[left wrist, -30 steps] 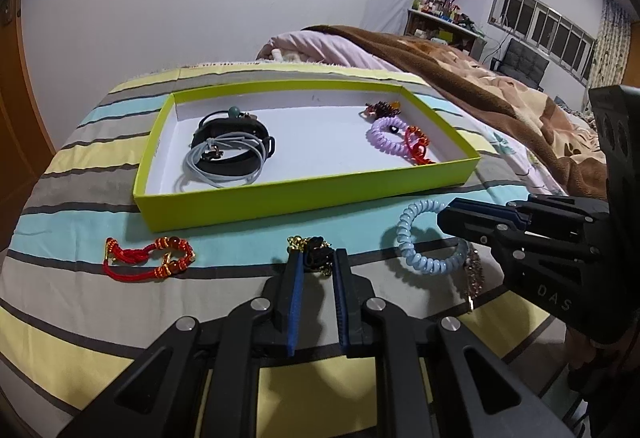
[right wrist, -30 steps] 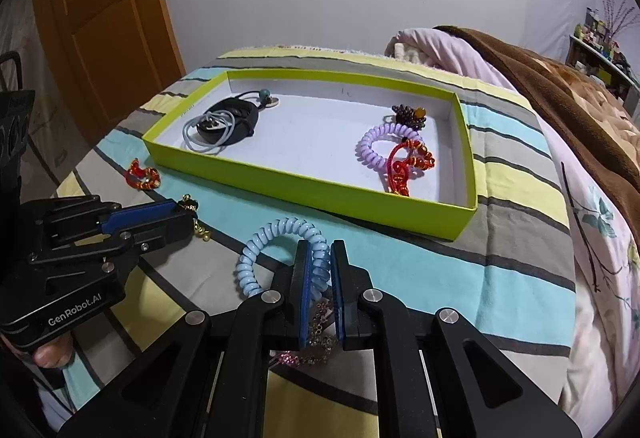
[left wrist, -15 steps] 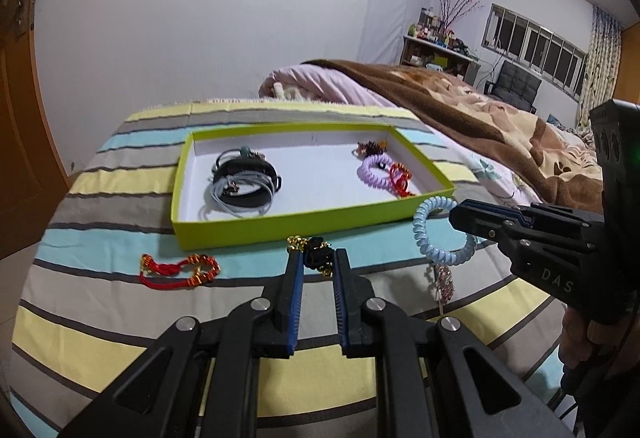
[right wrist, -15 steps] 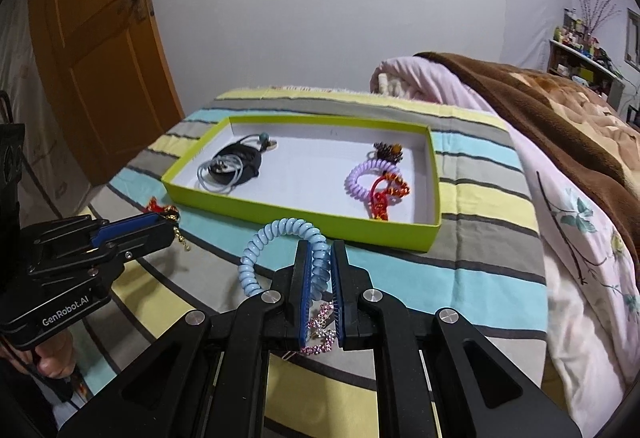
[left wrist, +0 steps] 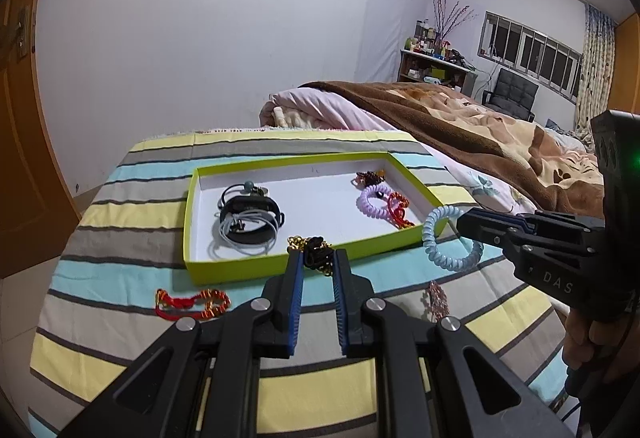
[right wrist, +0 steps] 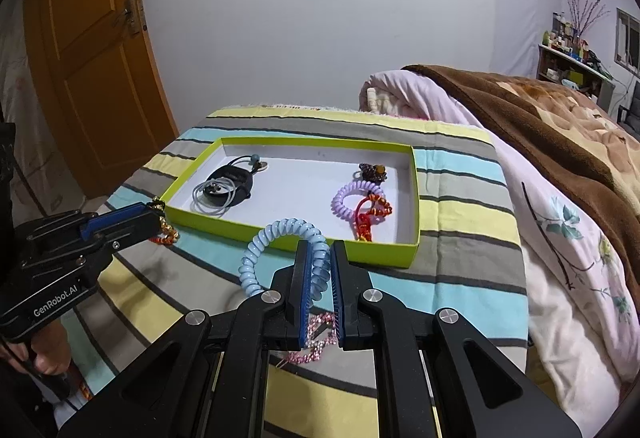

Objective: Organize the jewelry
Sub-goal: 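Carry the brooch and blue coil into the box and lower them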

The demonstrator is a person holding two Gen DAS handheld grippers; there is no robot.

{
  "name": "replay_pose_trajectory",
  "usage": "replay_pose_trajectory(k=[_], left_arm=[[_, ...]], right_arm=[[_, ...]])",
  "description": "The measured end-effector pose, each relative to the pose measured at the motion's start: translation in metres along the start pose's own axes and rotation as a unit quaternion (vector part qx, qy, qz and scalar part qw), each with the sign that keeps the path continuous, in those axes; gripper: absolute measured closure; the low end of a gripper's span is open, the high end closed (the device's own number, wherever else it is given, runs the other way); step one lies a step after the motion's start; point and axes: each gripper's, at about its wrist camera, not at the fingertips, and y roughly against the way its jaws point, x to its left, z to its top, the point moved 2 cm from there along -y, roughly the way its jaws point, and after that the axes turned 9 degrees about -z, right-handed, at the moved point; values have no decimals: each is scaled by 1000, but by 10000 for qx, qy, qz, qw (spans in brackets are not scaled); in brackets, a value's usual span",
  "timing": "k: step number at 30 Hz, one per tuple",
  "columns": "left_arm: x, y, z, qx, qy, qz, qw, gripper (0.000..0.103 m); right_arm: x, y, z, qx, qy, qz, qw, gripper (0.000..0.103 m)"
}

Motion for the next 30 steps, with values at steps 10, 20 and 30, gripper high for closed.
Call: replay_pose_trajectory(k=[10,20,30], left_arm=[[9,-16,21,-16,-67,-7,10000,88],[20,-44,43,-3,-139,30,9999,88],[39,-84,64,145,-125,106,9998,88]], right_arm=[[-4,-18,17,7,40,-62,10000,93],[-8,-50,36,105,13,-114,9999,93],[-13,-96,58,332,13,-188,9993,93]])
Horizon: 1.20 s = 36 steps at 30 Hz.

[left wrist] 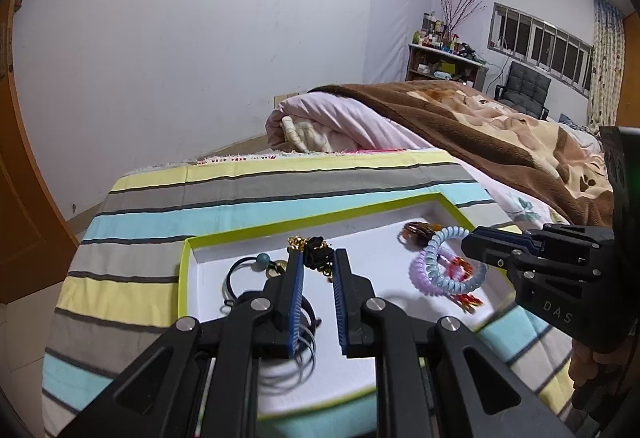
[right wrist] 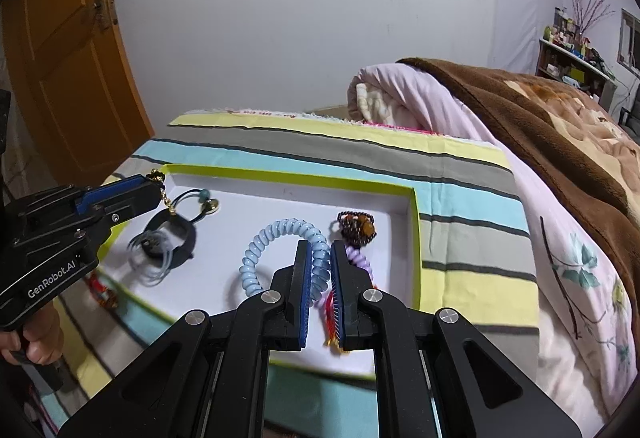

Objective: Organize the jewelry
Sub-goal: 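Carry the brooch and blue coil into the box and lower them, then open both tools to release the items in the box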

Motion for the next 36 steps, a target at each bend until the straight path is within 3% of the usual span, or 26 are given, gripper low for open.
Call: replay_pose_trajectory(k=[12,25,28,32,36], left_arm=[[11,-42,5,346,112,-83,9993,88],[19,-68,-4,717,276,-104,9970,87],[19,-69,-5,737,279,-130,9968,87],[19,-68,-6,751,229,-97,9969,87],[20,-66,-6,733,261,-105,9969,87]], right_arm=[[2,-48,10,375,60,-89,9992,93],[2,-63,9,590,61,-152,9981,93],[2,-63,8,590,67,-172,9981,92],[3,-60,8,570,94,-171,9982,81],[3,-53,8,498,103,-160,9986,81]])
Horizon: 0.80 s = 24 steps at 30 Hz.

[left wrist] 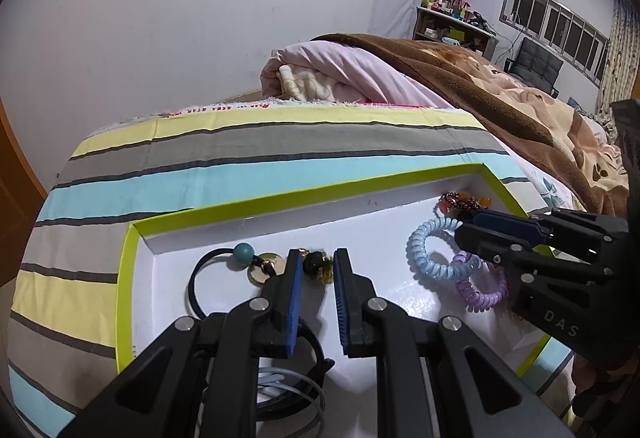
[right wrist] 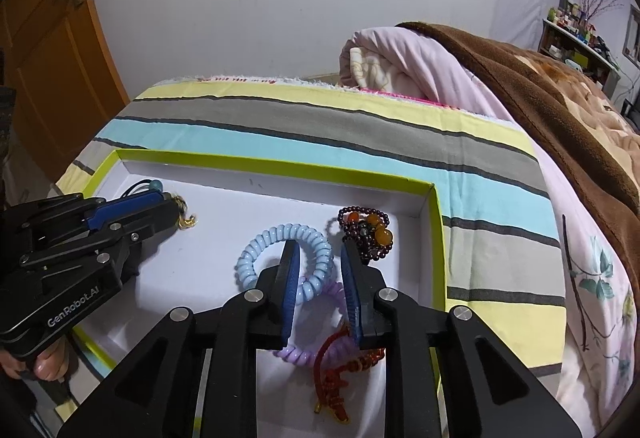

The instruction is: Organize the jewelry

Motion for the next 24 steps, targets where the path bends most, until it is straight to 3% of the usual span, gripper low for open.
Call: replay_pose_trajectory(k=[10,24], left_arm=[[-9,32,-8,-254,-103,23,9996,83],[-37,118,-53,-827,-95,-7,9965,83]], right_arm=[[-3,37,-14,-237,-86,56,9997,81],[9,135,-69,-852,-135,204,9961,81]])
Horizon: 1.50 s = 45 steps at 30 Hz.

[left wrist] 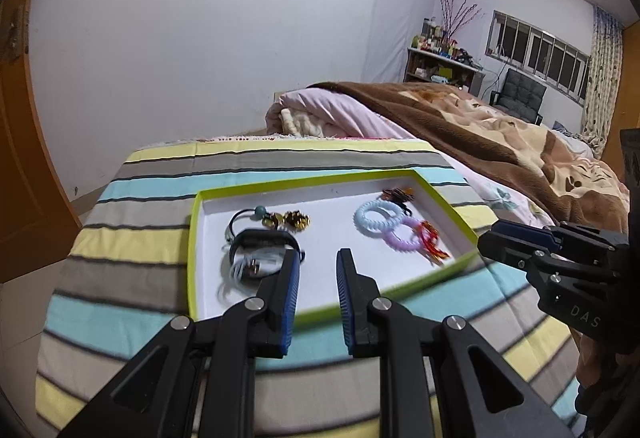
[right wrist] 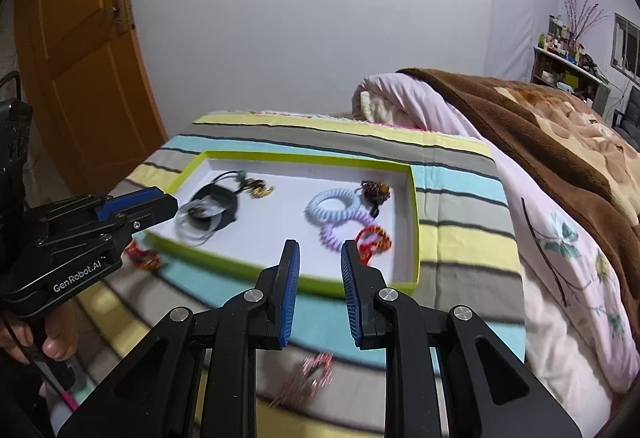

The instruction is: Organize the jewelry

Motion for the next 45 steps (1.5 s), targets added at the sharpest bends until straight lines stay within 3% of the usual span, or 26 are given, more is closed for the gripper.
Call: replay_pose_trajectory(k=[11,25,45], left_arm=[[-7,52,-44,-204,78,152,9996,83],[-5,91,-91,-341,97,419,9985,83],[13,99,-101,-346,296,545,9975,78]], right_arm=[[14,55,-50,-174,-101,52,9998,81],[15,78,-89,-18,-275,-19,9996,80],[16,71,-97,124,-363,40,9993,80]])
